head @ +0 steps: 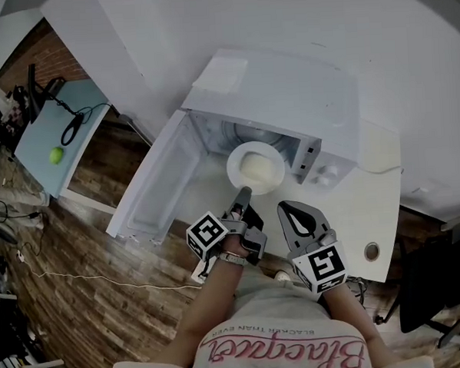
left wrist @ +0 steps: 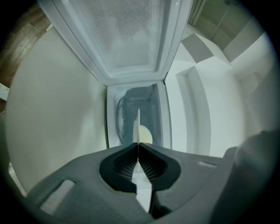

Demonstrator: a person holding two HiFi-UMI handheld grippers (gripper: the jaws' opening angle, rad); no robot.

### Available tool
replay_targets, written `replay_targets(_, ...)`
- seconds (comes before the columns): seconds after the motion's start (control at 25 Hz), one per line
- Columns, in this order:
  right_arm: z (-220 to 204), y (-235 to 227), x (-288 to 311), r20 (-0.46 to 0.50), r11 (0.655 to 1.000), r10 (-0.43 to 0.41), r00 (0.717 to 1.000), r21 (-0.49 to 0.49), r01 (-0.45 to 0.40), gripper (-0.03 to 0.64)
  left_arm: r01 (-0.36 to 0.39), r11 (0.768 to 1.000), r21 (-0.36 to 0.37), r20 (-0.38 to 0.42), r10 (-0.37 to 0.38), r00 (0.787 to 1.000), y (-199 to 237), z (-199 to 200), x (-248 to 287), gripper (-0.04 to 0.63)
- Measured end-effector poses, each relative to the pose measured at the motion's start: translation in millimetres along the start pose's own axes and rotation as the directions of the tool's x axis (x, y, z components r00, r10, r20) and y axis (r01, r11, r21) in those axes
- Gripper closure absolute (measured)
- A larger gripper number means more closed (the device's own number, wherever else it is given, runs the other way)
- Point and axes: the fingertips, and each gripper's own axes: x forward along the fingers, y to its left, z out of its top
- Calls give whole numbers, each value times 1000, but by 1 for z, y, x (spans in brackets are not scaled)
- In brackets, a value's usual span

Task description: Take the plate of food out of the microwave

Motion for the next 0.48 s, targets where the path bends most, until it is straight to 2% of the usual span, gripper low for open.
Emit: replay_targets(0.48, 12, 8, -36, 48, 999, 9, 999, -33, -8, 606, 53, 998, 31, 24, -54, 998, -28, -26, -32, 584)
